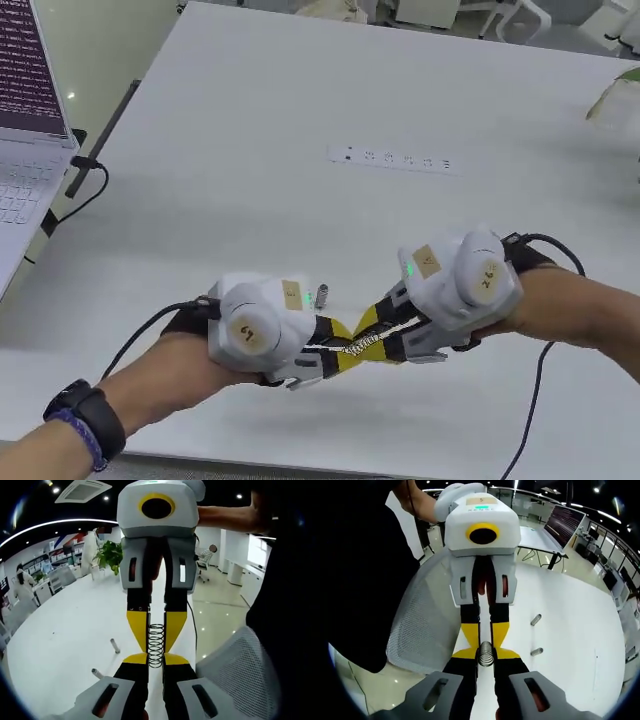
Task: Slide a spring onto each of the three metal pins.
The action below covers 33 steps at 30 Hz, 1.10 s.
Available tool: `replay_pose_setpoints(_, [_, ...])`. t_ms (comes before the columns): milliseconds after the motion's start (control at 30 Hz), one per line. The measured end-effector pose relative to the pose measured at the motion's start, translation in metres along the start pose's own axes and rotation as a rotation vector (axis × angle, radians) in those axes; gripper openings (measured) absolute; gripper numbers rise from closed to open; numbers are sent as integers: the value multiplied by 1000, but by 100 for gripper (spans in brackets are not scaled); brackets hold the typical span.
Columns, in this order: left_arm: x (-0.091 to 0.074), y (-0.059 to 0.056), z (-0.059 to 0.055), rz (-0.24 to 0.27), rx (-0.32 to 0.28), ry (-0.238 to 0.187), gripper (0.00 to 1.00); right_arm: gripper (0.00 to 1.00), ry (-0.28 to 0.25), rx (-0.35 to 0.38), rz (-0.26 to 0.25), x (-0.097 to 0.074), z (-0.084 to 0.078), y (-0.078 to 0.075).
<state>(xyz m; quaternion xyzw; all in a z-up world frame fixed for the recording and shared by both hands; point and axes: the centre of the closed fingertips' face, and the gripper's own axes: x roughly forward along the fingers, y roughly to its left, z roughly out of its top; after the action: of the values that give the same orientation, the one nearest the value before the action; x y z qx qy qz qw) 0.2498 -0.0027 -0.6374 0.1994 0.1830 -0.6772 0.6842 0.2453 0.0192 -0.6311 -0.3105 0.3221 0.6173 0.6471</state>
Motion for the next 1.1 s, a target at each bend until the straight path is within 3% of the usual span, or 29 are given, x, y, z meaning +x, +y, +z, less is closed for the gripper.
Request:
replay_pose_setpoints(533, [9,-1,-2,-2,-15,0,3,8,30,-5,0,1,-10,0])
replay_pose_setpoints(833, [11,1,-3,11,-40,-2,15,8,31,15,-8,-2,-16,-1])
replay_pose_setpoints(1100, [5,3,-6,30,-77,-12,18,8,38,51,-20,-3,-28,-3])
